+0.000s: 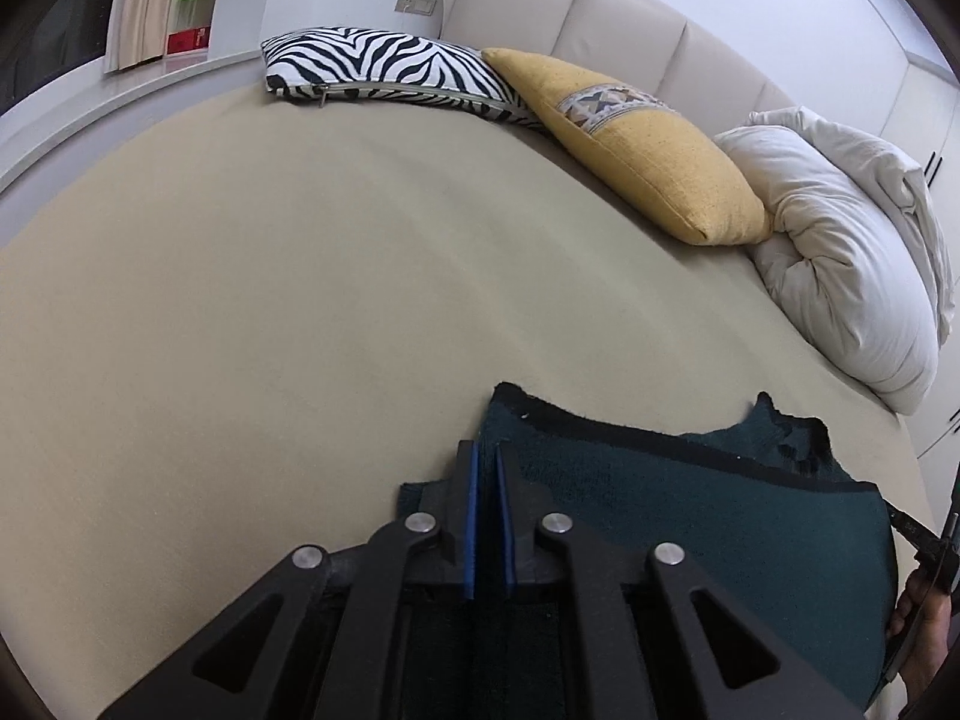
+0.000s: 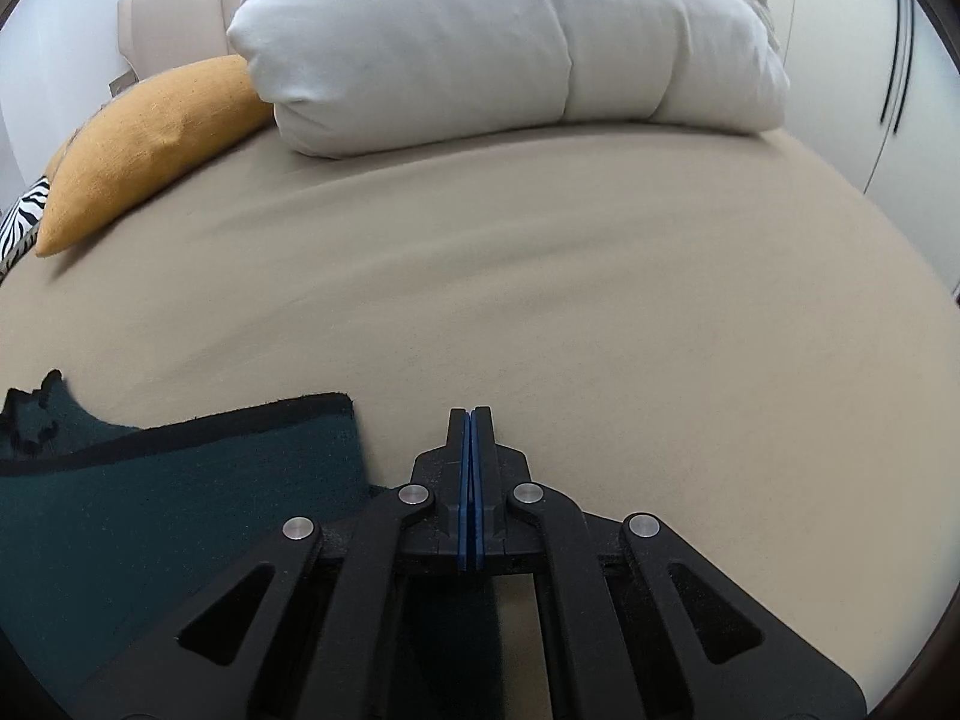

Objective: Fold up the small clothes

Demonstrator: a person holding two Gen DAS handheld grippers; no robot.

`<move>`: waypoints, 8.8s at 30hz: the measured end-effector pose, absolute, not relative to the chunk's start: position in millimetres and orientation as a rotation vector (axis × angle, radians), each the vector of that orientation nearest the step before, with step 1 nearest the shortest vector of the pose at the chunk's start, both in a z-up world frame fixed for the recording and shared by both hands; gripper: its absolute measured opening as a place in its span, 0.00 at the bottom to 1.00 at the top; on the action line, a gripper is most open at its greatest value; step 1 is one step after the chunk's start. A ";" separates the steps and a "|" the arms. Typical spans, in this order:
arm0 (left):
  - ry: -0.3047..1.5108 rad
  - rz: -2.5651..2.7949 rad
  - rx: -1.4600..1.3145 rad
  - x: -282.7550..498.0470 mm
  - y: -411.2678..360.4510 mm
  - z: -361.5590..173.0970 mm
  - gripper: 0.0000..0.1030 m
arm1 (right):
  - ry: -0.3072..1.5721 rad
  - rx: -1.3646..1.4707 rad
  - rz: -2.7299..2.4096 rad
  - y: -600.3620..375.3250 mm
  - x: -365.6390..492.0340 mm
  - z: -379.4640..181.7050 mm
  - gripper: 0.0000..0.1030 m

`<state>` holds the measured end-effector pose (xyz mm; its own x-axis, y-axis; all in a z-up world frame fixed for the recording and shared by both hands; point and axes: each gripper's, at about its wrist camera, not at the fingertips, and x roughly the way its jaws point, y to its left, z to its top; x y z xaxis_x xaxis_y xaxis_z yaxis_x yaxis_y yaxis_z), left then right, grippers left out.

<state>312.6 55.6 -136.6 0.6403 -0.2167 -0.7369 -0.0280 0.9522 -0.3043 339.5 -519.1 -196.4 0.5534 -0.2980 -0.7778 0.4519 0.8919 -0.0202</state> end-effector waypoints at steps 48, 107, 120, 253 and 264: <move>0.988 -0.288 0.019 152.4 -3.8 -141.6 0.40 | 0.879 0.841 0.269 -381.2 189.2 -231.1 0.39; 1.067 -0.478 -0.724 200.0 104.5 -159.9 0.17 | 1.102 0.792 0.465 -224.4 293.6 -202.9 0.60; 1.002 -0.691 -0.522 213.2 -43.4 -68.1 0.16 | 1.003 1.086 0.477 -333.9 287.9 -183.1 0.62; 0.958 -0.683 0.175 259.2 -264.4 -134.0 0.50 | 0.708 0.895 0.025 -612.6 158.8 -139.5 0.60; 0.828 -0.592 0.013 227.8 -197.5 -88.4 0.66 | 0.946 0.776 0.154 -553.8 165.7 -139.7 0.61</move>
